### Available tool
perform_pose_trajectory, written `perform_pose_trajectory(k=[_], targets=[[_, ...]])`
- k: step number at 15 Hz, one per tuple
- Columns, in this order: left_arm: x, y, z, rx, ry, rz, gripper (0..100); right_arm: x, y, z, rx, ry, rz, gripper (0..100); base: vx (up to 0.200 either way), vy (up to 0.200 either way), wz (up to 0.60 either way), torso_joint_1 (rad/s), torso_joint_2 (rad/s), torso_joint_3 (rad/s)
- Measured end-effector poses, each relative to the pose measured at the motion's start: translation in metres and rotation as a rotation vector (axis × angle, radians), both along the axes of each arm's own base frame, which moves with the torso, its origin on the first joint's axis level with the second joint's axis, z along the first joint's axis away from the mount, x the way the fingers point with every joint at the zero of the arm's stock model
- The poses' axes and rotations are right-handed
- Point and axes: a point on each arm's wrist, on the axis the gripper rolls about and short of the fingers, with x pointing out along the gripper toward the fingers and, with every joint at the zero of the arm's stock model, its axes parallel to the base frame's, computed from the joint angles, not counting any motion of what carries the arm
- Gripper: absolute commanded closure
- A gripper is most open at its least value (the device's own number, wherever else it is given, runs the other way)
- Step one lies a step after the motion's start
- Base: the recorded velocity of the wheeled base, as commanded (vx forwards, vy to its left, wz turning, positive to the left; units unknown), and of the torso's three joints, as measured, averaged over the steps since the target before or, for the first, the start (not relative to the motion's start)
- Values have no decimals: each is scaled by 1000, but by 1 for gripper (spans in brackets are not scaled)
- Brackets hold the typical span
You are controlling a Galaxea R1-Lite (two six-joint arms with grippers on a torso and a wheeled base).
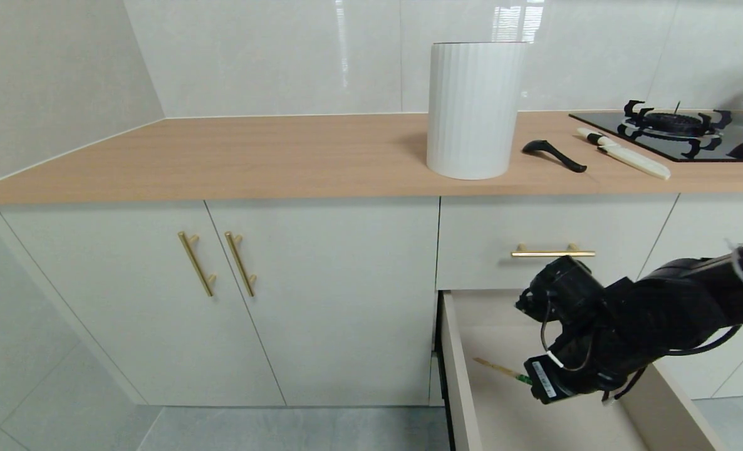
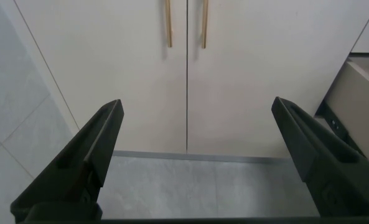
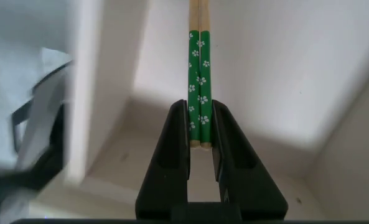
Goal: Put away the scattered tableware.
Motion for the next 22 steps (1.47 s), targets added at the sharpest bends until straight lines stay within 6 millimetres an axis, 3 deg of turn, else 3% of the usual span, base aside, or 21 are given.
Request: perform_pose_trajectory(k=[4,12,22], targets=[[0,0,0,0,0,0,0,13,5,-48,-89,70,-41,100,0,0,0,0,0,0],[0,0,0,0,0,0,0,24,11,-106,-143,89,-73,100,0,0,0,0,0,0],[0,0,0,0,0,0,0,21,19,-118,-118,74,-97,100,0,0,0,0,0,0]])
